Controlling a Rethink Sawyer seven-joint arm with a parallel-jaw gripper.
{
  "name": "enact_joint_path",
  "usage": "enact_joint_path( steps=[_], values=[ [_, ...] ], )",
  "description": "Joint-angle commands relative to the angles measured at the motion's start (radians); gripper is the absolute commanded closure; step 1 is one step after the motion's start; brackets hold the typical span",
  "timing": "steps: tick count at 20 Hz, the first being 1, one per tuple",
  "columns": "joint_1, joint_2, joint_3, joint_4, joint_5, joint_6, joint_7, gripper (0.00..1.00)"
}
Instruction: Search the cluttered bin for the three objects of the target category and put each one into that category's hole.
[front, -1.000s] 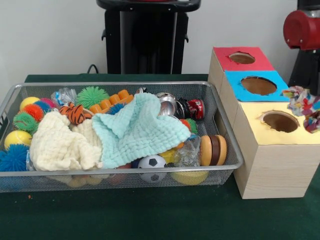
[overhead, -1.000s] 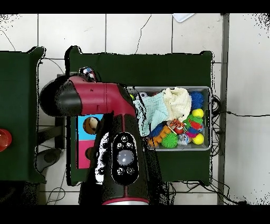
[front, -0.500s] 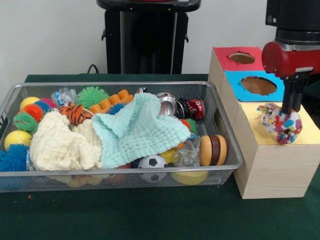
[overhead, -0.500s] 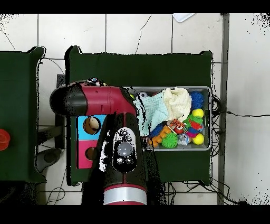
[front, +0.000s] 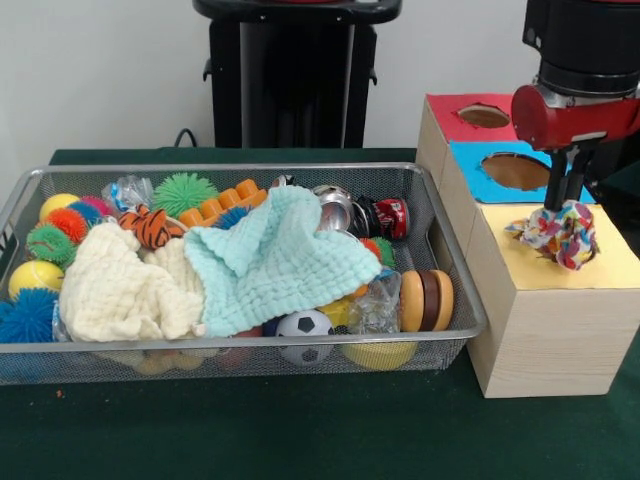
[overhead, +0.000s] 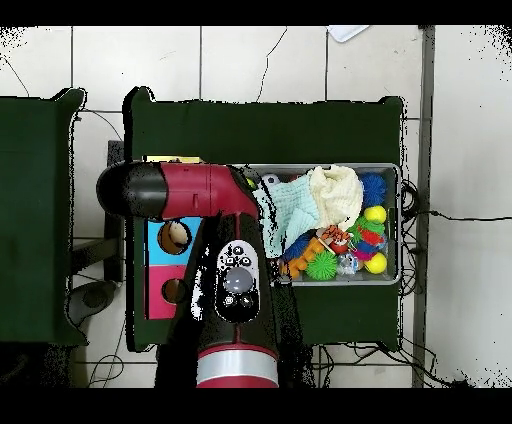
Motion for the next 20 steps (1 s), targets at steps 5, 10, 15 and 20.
enact_joint_path(
  steps=[5, 10, 15, 20],
  values=[
    [-0.043, 0.015, 0.105, 0.168, 0.148, 0.124, 0.21, 1.0],
    [-0.05, 0.059, 0.119, 0.171, 0.158, 0.044, 0.166, 1.0],
    [-0.031, 0.07, 0.087, 0.155, 0.13, 0.039, 0.174, 0.0],
    [-0.031, 0.053, 0.078, 0.169, 0.115, 0.036, 0.163, 0.0]
  ],
)
